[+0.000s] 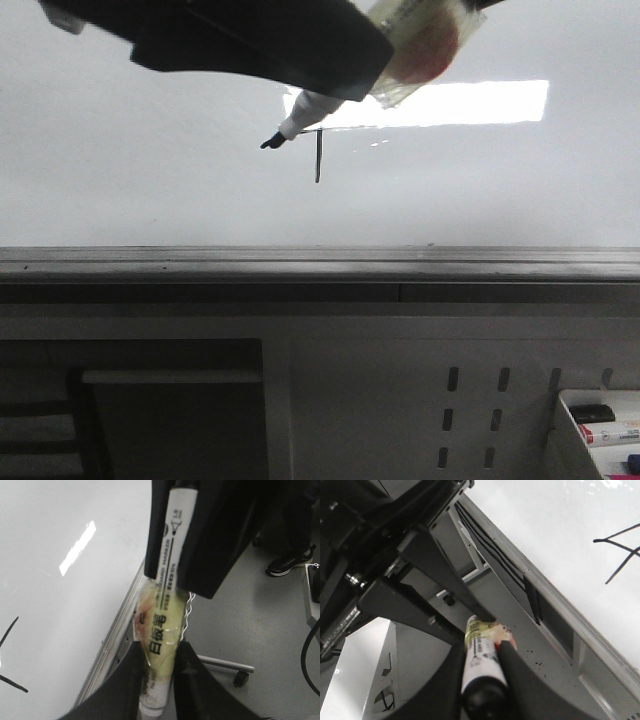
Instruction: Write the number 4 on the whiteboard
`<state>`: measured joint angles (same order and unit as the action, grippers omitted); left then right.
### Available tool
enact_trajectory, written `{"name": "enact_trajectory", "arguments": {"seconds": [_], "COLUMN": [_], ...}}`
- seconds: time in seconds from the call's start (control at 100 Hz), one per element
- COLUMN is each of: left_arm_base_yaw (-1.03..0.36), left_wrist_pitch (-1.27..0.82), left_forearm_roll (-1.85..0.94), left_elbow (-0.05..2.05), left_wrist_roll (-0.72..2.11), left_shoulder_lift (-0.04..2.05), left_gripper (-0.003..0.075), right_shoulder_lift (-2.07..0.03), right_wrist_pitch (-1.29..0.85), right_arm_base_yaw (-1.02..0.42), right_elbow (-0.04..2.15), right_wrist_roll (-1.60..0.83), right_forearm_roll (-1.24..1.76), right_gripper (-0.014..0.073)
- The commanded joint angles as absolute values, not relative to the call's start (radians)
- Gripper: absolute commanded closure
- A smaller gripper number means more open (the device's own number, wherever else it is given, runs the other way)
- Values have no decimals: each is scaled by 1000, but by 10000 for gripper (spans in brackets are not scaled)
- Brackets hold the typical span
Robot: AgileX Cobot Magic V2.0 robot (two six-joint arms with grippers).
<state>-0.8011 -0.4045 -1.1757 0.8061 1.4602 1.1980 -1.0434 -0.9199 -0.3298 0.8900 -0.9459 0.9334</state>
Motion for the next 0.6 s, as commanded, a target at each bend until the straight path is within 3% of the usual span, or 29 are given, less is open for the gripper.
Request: {"name": "enact_trajectory", "arguments": {"seconds": [0.0,0.16,0.4,0.59], "left_arm_base_yaw": [-804,-801,-801,-801], "left_wrist_pitch": [-329,-301,-51,270], "left_forearm_roll": [-1230,-1242,-1285,-1535], "left_elbow": [840,838,752,681], "left_wrist_roll": [1429,1404,1318,1318], "left_shoulder_lift": [1178,1168,1058,977], "left_gripper": [741,741,741,741], "right_shoulder_lift": [-1027,-1014,-903,-817], "right_wrist_pitch": [-902,-862,-716,-606], "right_arm_base_yaw": [-326,-326,-272,-234], "right_elbow": [925,925,925,879], "right_wrist_roll": [-950,-939,-937,-937], "right_forearm_roll": [974,976,972,972], "right_gripper": [462,278,274,274]}}
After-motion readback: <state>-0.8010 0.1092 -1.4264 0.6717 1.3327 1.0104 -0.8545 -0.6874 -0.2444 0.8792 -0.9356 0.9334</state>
